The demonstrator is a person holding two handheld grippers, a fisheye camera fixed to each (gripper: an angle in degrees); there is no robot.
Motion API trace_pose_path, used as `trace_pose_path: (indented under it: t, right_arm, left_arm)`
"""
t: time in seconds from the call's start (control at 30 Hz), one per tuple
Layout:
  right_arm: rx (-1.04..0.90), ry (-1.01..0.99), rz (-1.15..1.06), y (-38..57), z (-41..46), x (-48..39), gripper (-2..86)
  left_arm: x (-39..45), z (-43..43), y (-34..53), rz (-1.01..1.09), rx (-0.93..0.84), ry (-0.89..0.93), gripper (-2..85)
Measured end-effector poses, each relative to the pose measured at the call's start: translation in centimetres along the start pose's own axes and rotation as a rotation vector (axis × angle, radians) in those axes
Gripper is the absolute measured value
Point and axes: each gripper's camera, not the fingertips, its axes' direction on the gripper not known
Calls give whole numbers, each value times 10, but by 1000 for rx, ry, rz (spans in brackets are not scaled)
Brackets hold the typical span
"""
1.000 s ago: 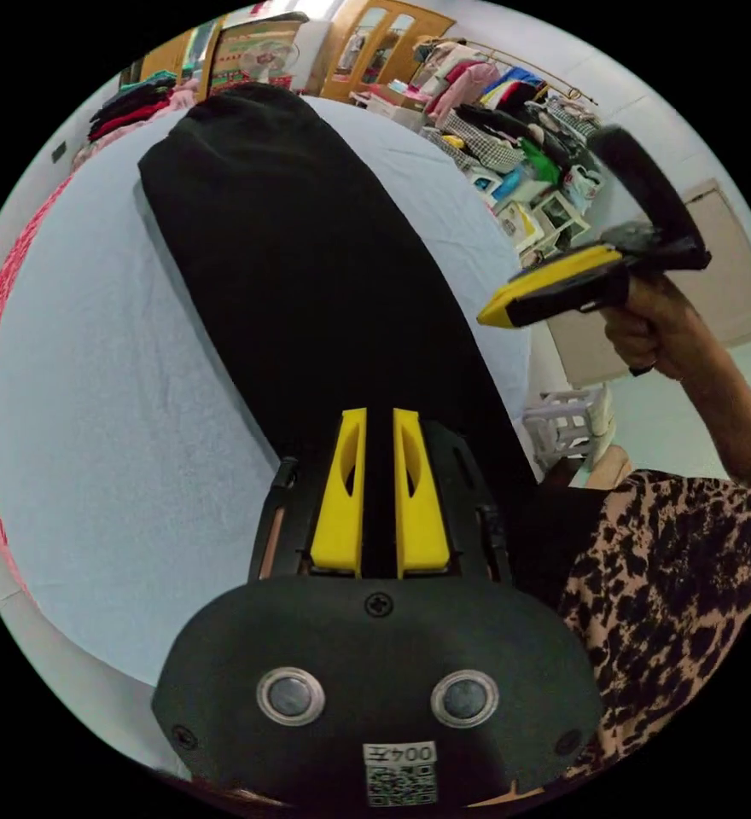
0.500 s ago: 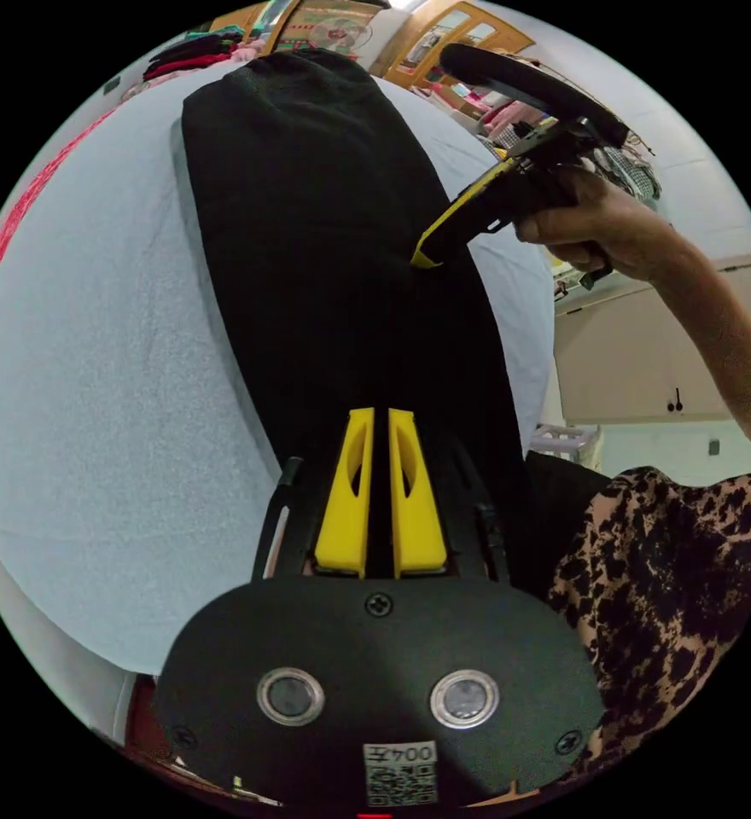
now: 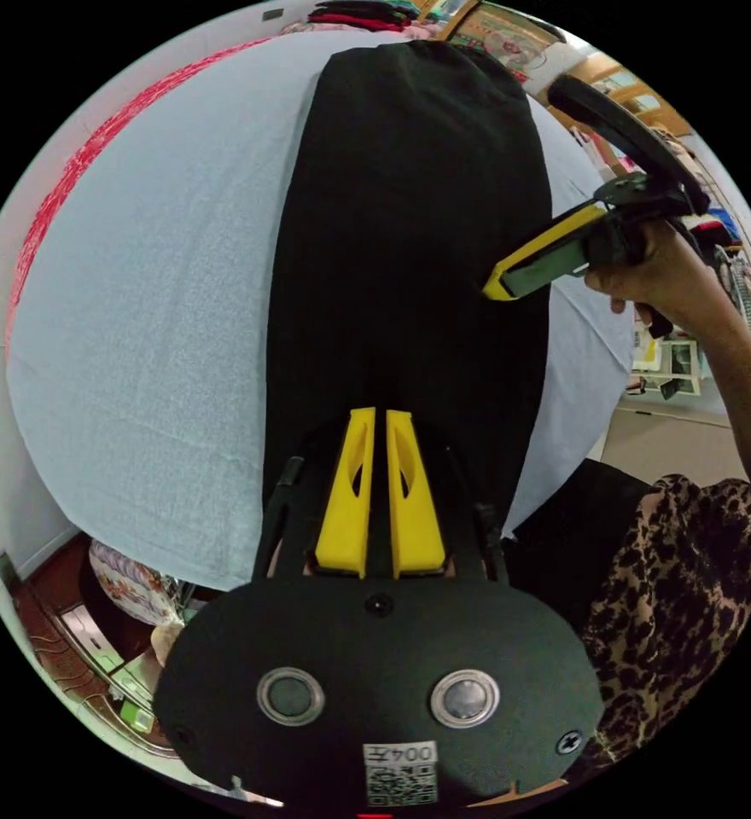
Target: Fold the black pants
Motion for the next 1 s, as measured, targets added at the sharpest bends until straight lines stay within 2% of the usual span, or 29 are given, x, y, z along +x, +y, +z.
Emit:
trace_pose_path:
  t: [0.1, 0.3, 0.47, 0.73, 1.0]
  right_arm:
    - [-16, 35, -88, -2, -5, -10, -8]
    - [-86, 212, -178, -11, -9, -47, -9]
    - [-131, 284, -204, -15, -10, -65, -9]
    - [-171, 302, -181, -16, -13, -74, -9]
    - [-117, 173, 7, 1, -23, -51, -8]
  left_arm:
    - [18, 1, -7, -3, -24, -70, 20]
    - [22, 3, -3, -75, 16, -32, 21]
    - [32, 4, -4, -54, 26, -59, 21]
    - [36, 4, 2, -51, 90, -34, 20]
    - [34, 5, -1, -48, 95, 1, 21]
